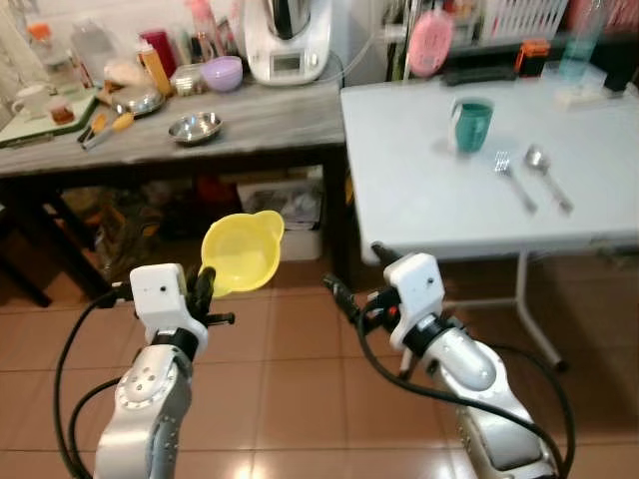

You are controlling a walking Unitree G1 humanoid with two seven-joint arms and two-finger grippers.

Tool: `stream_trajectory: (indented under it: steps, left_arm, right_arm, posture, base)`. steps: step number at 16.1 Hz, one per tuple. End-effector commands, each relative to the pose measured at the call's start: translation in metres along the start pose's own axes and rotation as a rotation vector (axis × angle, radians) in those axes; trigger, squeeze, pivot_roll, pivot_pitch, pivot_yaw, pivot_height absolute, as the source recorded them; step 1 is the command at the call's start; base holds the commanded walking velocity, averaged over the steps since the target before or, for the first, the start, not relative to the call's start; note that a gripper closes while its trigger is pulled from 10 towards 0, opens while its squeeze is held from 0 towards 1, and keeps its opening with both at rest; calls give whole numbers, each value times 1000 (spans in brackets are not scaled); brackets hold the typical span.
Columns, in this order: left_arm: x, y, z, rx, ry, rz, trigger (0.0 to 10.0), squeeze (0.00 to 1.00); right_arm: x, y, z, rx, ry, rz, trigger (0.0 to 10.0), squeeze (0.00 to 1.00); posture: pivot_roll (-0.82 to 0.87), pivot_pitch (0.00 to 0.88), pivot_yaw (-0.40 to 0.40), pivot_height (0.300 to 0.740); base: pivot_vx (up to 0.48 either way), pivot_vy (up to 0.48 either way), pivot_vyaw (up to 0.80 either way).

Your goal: Setting the table

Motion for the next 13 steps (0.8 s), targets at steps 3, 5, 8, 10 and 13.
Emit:
stream_trajectory:
  steps: [3, 5, 8, 10, 13]
  left_arm:
    - [3, 3, -1, 8, -6, -20, 10000, 0]
    - [3, 3, -2, 7, -6, -27, 10000, 0]
    - [3, 4, 0, 24, -30, -27, 10000, 0]
    - [6, 8, 1, 30, -70, -10, 10000, 0]
    - [5, 10, 1, 45, -67, -1, 10000, 0]
  right_arm:
    - [1, 1, 0, 5, -7, 1, 10000, 0]
    - [1, 1, -1, 5, -6, 4, 10000, 0]
    - [2, 1, 0, 5, -6, 9, 10000, 0]
    - [2, 1, 0, 5, -7, 10, 10000, 0]
    - [3, 1, 0, 6, -8, 13, 10000, 0]
  posture:
    - [-198, 5, 101, 740]
    - [-198, 5, 101, 740]
    - [-202, 0, 102, 740]
    - [-202, 0, 101, 740]
    - [-202, 1, 101, 740]
  base:
    - [0, 480, 0]
    - [0, 480, 0]
    - [0, 320, 0]
    - [0, 0, 0]
    - [0, 0, 0]
Point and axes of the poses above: a point about 5 cm out from each wrist's last joint towards the gripper, its own z axis pointing back from the gripper into the wrist, its own y axis along the axis of the wrist's last joint, x = y × z, the point moved 1 cm from there along -z, pointing out of the wrist towards the gripper, and after that the axes turned 14 degrees about z, right-handed, at the moved point
